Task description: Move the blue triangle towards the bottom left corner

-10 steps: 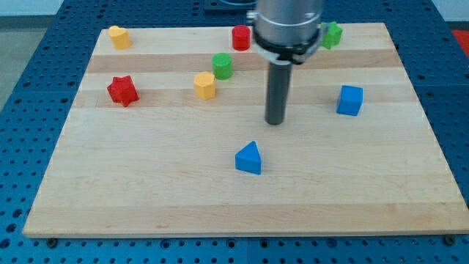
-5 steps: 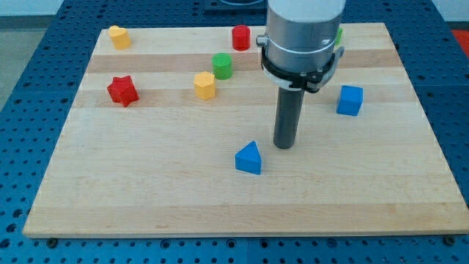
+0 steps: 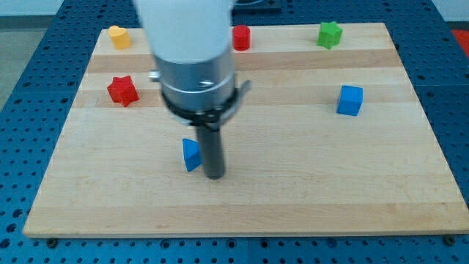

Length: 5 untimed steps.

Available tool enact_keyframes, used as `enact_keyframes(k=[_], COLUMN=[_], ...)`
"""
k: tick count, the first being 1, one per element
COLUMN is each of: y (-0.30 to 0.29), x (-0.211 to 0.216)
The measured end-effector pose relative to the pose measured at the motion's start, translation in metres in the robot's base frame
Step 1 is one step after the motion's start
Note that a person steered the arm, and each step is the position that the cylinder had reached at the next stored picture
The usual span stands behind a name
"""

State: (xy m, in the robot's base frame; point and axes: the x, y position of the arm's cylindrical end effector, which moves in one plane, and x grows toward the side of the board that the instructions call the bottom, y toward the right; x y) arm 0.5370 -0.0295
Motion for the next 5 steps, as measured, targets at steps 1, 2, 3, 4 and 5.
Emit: enact_keyframes(k=[1, 2, 3, 4, 5], y=[0.036, 0.018, -0.035, -0.084, -0.095], x=[-0.018, -0.025, -0.025, -0.025, -0.025])
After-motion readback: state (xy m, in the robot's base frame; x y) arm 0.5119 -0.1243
